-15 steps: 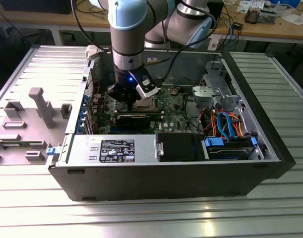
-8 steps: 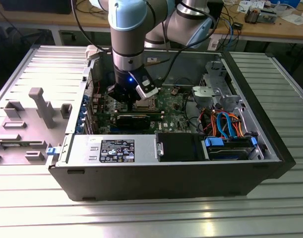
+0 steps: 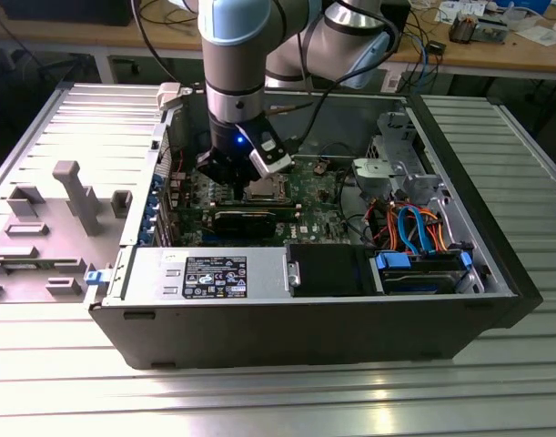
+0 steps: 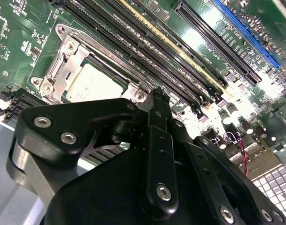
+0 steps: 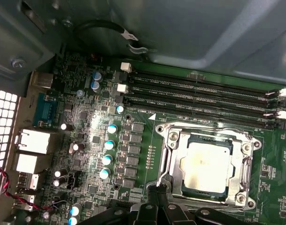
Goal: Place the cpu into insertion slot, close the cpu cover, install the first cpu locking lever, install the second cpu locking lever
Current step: 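Install the second cpu locking lever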
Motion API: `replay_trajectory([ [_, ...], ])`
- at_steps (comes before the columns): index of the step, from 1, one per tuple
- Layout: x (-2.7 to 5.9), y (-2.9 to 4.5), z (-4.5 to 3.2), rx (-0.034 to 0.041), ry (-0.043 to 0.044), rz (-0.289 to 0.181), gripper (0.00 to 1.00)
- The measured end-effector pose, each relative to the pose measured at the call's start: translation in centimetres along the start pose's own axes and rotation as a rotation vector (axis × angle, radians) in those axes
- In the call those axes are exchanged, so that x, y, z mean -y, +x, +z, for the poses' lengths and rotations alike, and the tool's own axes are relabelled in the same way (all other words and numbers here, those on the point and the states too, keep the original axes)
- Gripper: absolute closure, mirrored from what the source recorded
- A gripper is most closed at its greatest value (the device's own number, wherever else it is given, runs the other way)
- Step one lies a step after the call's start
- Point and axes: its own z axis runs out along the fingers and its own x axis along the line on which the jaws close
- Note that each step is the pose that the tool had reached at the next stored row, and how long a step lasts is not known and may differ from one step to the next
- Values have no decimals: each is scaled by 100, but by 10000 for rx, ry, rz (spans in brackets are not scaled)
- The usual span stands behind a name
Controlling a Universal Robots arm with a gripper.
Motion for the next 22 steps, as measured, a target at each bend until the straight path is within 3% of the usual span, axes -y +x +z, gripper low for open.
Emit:
replay_trajectory([
  [4,2,1,32,0,-5,0,89],
  [9,-3,0,49,31,-189,-16,89],
  [18,-26,-4,78,33,-226,-48,89],
  [21,-39,-6,32,34,-227,-50,89],
  [22,-47,-7,-15,33,-227,-49,89],
])
